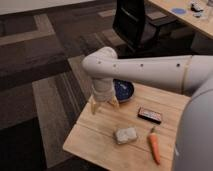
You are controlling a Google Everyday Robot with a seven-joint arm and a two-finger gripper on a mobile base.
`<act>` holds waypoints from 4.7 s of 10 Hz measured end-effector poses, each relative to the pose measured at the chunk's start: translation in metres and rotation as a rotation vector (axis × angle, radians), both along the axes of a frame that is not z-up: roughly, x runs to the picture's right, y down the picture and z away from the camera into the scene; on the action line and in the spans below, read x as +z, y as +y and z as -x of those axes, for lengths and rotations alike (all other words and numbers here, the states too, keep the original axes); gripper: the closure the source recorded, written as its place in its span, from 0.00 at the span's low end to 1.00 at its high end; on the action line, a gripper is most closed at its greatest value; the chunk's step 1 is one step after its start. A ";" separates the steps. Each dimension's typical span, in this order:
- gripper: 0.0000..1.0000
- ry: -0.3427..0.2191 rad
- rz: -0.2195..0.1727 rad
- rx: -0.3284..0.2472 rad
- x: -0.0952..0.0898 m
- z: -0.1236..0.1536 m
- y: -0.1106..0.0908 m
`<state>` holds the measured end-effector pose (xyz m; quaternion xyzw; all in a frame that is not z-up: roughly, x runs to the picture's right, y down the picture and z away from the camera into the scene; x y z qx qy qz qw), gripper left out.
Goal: Place the white sponge in the ceramic bowl
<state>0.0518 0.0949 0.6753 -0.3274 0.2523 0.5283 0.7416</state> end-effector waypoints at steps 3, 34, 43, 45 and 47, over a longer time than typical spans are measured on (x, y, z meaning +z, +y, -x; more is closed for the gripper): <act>0.35 -0.147 0.000 -0.310 0.001 -0.032 0.008; 0.35 -1.070 -0.094 -1.203 0.057 -0.053 0.123; 0.83 -0.999 -0.075 -1.133 0.061 -0.047 0.122; 1.00 -0.969 -0.040 -1.077 0.049 -0.036 0.094; 1.00 -0.871 -0.017 -1.048 0.052 -0.031 0.035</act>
